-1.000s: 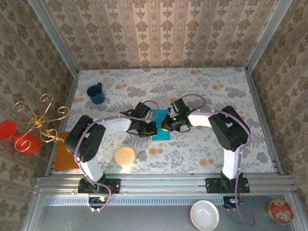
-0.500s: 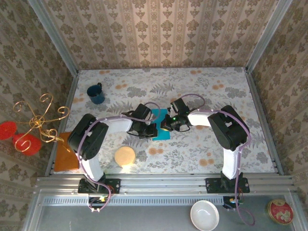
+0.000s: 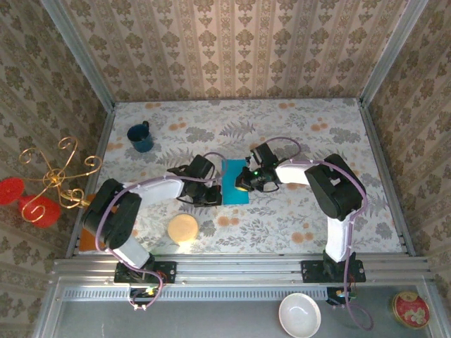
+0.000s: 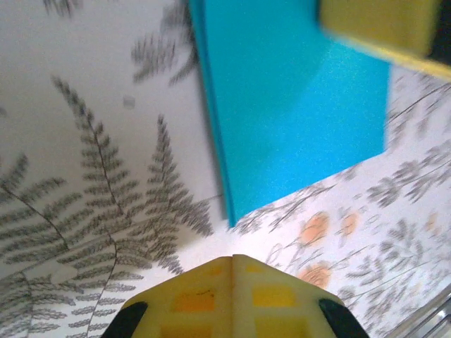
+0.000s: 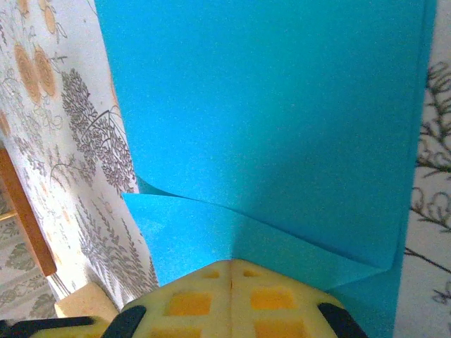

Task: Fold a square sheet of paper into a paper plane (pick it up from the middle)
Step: Fold the triangle a second time at the center of the table, then turn over the paper at the center of the table.

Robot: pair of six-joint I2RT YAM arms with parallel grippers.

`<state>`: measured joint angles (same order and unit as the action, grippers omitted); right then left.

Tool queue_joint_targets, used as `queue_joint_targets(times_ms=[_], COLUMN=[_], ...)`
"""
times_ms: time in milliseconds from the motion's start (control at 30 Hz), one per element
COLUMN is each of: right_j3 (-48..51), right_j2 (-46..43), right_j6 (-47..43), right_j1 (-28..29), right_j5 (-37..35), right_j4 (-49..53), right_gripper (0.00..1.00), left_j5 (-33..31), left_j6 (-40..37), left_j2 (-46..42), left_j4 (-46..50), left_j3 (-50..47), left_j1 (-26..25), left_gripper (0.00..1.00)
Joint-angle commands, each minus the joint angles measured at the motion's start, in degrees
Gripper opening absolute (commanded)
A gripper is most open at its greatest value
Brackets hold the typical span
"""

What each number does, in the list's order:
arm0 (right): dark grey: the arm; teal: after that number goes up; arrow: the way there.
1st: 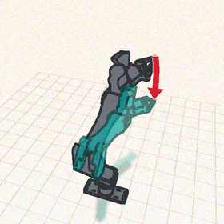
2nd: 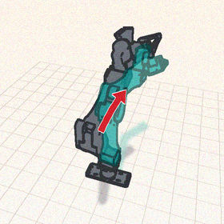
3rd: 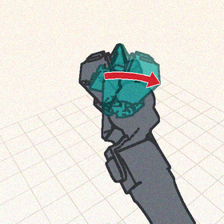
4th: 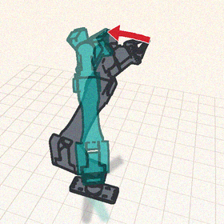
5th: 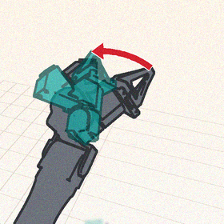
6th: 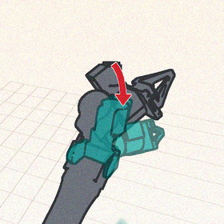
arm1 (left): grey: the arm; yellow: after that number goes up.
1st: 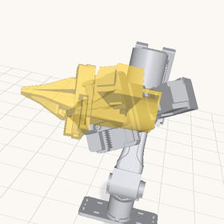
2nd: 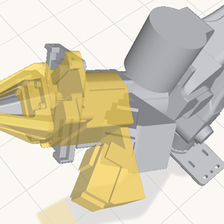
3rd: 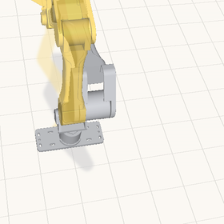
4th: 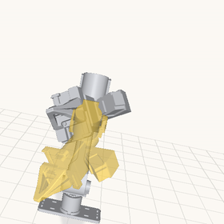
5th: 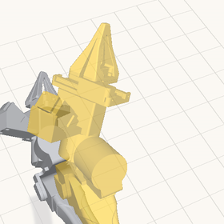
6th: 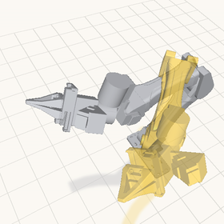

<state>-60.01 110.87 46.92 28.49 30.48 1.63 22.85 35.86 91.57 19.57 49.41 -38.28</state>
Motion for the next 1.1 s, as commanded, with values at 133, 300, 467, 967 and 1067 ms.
queue_joint_targets(times_ms=[133, 300, 467, 967, 1067], right_j3=[4.24, 9.12, 10.22, 9.54, 9.05], right_j2=[-9.35, -10.83, -10.23, -7.22, -6.56], right_j6=[4.10, 8.96, 11.12, 15.94, 16.10], right_j1=[-1.47, -3.70, -3.66, -1.39, -0.80], right_j5=[-4.34, -3.86, -3.03, -3.48, -3.84], right_j4=[-2.41, -6.48, -7.63, -8.52, -8.21], right_gripper=[0.23, 0.38, 0.45, 0.45, 0.45], left_j5=[-3.78, -3.82, -3.51, -0.88, -0.97], left_j6=[6.07, 7.91, 9.06, 12.68, 12.09], left_j2=[1.50, 6.31, 9.68, 13.19, 13.28], left_j4=[-7.13, -9.20, -11.35, -19.06, -18.67], left_j3=[5.04, 8.39, 9.52, 4.07, 3.69], left_j1=[0.93, 1.12, 2.01, 4.18, 4.44], left_gripper=[0.21, 0.26, 0.27, 0.29, 0.29])
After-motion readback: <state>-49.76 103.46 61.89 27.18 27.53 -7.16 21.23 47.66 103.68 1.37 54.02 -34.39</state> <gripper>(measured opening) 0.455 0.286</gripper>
